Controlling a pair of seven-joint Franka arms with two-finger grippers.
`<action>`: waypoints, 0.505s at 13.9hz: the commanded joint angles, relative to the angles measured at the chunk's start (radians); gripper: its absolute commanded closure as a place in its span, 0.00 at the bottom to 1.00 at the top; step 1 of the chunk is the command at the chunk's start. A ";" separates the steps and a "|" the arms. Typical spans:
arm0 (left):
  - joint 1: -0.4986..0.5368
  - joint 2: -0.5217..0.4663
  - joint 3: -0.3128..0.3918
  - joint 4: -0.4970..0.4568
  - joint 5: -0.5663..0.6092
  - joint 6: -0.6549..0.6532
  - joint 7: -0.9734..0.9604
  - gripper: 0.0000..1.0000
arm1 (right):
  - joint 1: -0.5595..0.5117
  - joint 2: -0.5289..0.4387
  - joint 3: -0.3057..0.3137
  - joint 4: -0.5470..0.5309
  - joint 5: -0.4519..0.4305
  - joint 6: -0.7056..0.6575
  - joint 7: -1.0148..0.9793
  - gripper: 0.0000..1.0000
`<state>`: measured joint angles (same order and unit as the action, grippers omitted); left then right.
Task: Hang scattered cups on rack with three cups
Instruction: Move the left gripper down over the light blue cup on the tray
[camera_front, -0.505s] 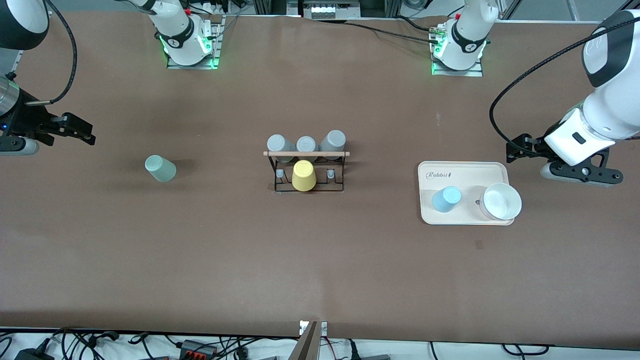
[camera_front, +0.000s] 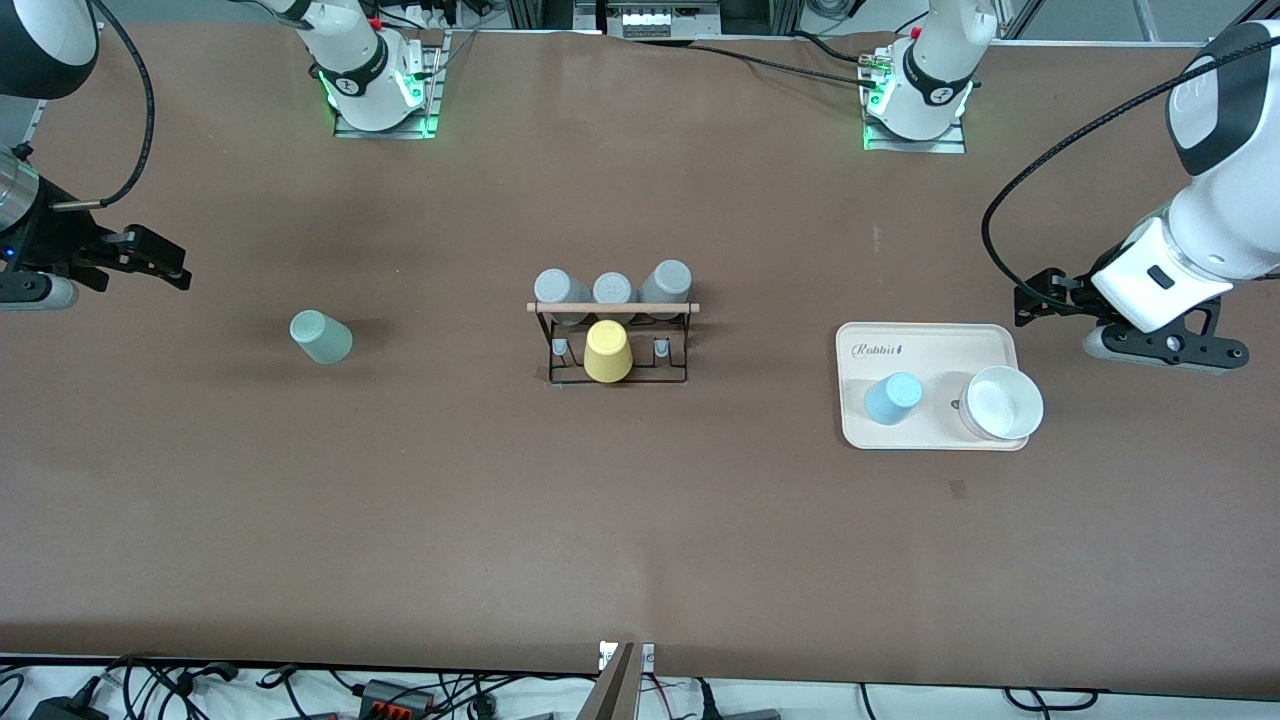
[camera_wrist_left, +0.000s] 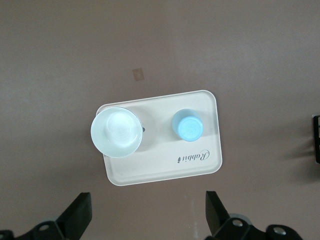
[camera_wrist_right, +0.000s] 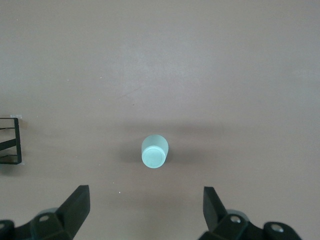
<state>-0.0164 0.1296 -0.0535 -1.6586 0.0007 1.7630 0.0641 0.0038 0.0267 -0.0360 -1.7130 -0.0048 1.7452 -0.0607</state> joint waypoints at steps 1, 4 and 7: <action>-0.008 0.034 0.001 0.011 -0.016 0.024 0.020 0.00 | 0.008 -0.014 -0.002 -0.011 0.000 -0.001 -0.018 0.00; -0.011 0.144 0.001 0.010 -0.015 0.120 0.016 0.00 | 0.008 -0.010 -0.001 -0.011 0.000 0.002 -0.018 0.00; -0.056 0.266 0.001 0.010 -0.011 0.196 -0.003 0.00 | 0.011 -0.010 0.002 -0.010 -0.007 0.007 -0.019 0.00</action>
<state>-0.0410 0.3144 -0.0558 -1.6724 0.0001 1.9249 0.0632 0.0083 0.0290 -0.0347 -1.7134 -0.0048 1.7463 -0.0611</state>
